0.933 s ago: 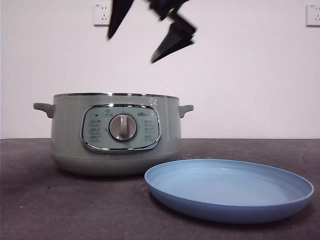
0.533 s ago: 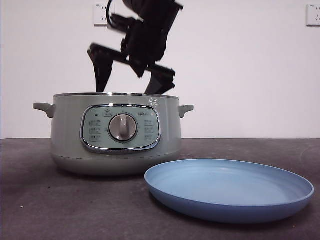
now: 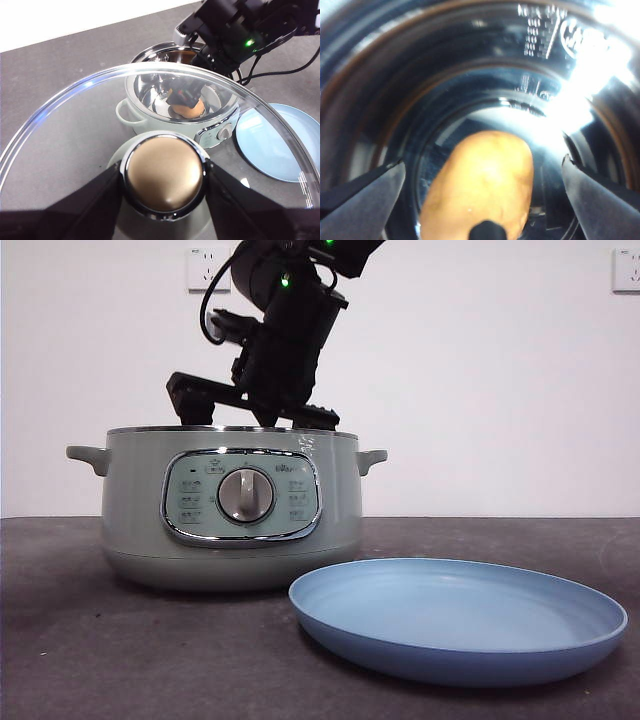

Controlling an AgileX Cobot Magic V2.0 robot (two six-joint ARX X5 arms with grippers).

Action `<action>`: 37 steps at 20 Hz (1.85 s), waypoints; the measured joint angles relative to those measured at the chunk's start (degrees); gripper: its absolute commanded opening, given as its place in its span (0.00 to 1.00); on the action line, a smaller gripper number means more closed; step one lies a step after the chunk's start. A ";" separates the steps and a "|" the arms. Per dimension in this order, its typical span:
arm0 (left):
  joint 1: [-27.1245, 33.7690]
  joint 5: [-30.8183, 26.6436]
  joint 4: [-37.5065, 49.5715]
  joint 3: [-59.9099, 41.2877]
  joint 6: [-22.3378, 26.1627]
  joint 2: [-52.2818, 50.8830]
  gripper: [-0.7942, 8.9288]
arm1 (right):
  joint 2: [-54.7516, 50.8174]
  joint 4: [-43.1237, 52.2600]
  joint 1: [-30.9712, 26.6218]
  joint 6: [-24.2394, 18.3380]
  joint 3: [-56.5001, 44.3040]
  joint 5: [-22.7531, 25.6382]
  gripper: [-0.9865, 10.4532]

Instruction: Take the potato out from the steamer,put the potato on the plate,close the lid

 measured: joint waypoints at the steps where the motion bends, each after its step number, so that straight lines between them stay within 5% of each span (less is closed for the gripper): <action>1: 0.00 0.00 -0.02 0.00 0.02 0.00 0.07 | 0.48 0.04 0.00 0.02 0.00 0.02 0.66; 5: 0.00 0.00 -0.04 0.00 0.02 0.00 0.07 | 1.55 -0.09 0.00 0.46 0.00 0.02 0.51; 10: 0.00 0.00 -0.04 0.00 0.15 0.00 0.07 | 1.55 -1.09 0.00 0.81 0.02 0.00 0.08; 18: 0.00 0.02 -0.04 0.00 0.17 0.02 0.07 | -1.14 -1.09 0.00 0.59 0.00 -0.11 0.08; 31: 0.00 0.02 0.00 0.00 0.17 0.02 0.07 | -27.82 -23.56 -0.04 -5.07 0.39 2.58 0.07; 37: 0.00 0.02 0.00 -0.02 0.17 0.02 0.07 | -38.69 -22.27 -0.04 -5.92 -9.40 3.04 0.07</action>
